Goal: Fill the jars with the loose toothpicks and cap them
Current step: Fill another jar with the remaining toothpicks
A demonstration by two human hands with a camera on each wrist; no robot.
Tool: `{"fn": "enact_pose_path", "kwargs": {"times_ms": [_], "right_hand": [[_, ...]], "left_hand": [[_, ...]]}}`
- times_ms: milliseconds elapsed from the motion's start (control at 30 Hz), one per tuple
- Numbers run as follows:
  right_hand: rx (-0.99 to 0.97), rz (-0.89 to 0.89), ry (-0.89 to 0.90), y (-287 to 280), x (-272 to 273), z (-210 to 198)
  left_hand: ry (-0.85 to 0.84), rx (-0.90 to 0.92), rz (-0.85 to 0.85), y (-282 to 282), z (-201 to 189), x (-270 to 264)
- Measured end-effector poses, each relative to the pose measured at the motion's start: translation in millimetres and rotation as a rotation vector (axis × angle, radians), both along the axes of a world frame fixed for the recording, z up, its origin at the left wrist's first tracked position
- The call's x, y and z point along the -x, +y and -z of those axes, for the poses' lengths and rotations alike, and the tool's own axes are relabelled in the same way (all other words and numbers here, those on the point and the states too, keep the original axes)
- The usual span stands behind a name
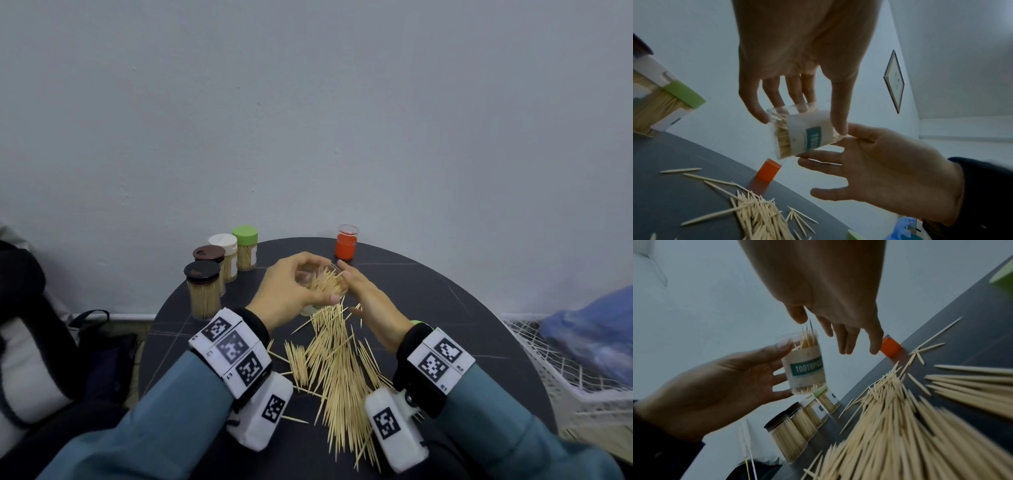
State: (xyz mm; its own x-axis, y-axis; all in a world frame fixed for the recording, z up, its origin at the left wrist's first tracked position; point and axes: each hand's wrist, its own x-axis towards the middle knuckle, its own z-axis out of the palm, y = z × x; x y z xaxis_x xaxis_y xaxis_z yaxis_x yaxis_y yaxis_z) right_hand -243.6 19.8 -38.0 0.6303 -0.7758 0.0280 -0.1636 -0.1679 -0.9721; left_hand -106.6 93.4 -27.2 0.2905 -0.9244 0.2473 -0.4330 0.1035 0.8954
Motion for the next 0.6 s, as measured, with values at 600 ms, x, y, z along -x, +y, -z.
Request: {"fn": "enact_pose_path", "kwargs": {"times_ms": [600], "right_hand": [[0.456, 0.192, -0.123, 4.8, -3.0, -14.7]], "left_hand": [[-0.172, 0.132, -0.128, -0.7, 1.2, -5.0]]}}
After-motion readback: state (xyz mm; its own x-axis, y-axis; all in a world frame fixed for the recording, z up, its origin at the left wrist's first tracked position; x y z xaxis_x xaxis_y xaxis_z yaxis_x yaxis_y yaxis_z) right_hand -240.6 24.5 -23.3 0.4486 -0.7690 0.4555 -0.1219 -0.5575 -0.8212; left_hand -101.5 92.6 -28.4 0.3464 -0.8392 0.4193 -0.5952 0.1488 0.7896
